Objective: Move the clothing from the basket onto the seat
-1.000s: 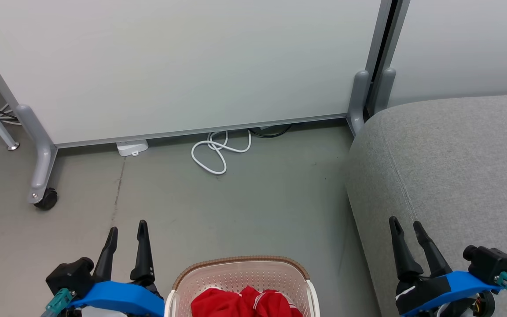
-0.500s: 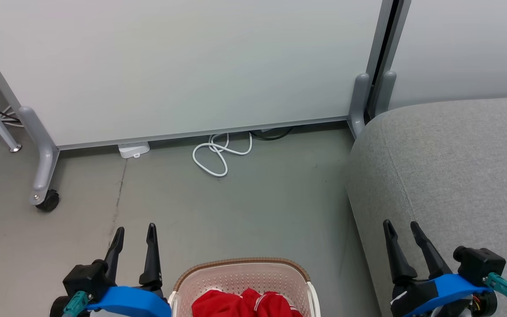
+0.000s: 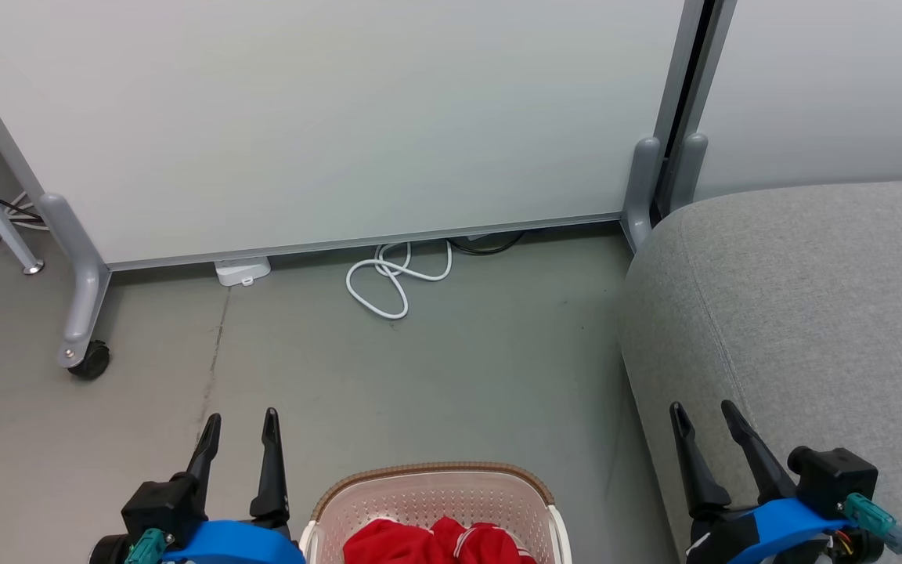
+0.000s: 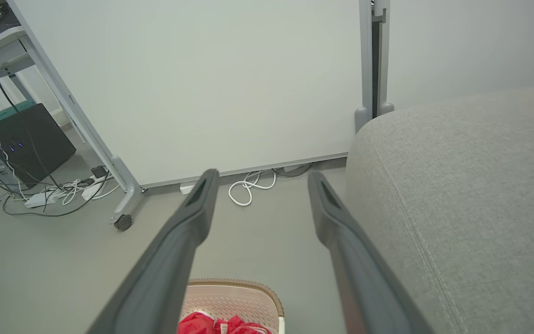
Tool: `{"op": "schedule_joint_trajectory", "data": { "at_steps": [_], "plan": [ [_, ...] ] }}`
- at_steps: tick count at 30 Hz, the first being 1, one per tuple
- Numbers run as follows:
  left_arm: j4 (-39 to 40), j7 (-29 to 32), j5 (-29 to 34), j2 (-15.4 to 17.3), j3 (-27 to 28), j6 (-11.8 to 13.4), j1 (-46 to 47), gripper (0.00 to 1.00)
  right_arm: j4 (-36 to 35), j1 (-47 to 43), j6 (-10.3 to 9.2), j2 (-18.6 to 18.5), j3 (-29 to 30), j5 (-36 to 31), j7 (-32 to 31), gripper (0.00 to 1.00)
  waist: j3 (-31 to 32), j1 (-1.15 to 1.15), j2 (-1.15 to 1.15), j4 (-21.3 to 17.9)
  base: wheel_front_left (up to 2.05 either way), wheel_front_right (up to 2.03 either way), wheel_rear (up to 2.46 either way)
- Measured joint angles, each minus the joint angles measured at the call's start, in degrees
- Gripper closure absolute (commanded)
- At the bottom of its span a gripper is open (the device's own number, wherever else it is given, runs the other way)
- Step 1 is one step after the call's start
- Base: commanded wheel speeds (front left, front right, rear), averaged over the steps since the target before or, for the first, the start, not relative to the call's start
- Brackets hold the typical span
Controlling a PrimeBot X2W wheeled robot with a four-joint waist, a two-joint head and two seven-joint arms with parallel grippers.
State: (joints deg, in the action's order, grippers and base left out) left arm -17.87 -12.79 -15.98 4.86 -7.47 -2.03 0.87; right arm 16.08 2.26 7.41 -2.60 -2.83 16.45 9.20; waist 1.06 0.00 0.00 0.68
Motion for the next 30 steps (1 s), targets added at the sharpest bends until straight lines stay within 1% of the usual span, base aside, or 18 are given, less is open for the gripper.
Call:
{"op": "schedule_joint_trajectory", "data": {
  "at_steps": [10, 21, 30],
  "plan": [
    [-0.76, -1.11, 1.70, -0.66, 0.74, 0.51, -0.15, 0.00, 0.36, -0.18, 0.00, -0.08, 1.04, -3.39, 1.46, 0.00, 0.00, 0.00, 0.00, -0.09, 0.00, 0.00, 0.00],
    [-1.37, -2.22, 4.93, -0.97, 0.79, 1.10, -0.15, 0.00, 1.56, -0.10, 0.05, -0.09, 1.07, -6.91, 2.97, 0.00, -0.07, 0.00, 0.00, -0.38, 0.00, 0.00, 0.00],
    [-1.72, -2.27, 4.38, -1.16, 1.16, 1.15, -0.15, 0.00, 2.00, 0.00, 0.07, -0.10, 1.07, -6.89, 3.04, 0.00, -0.30, 0.00, 0.00, -0.37, 0.00, 0.00, 0.00]
  ]
}}
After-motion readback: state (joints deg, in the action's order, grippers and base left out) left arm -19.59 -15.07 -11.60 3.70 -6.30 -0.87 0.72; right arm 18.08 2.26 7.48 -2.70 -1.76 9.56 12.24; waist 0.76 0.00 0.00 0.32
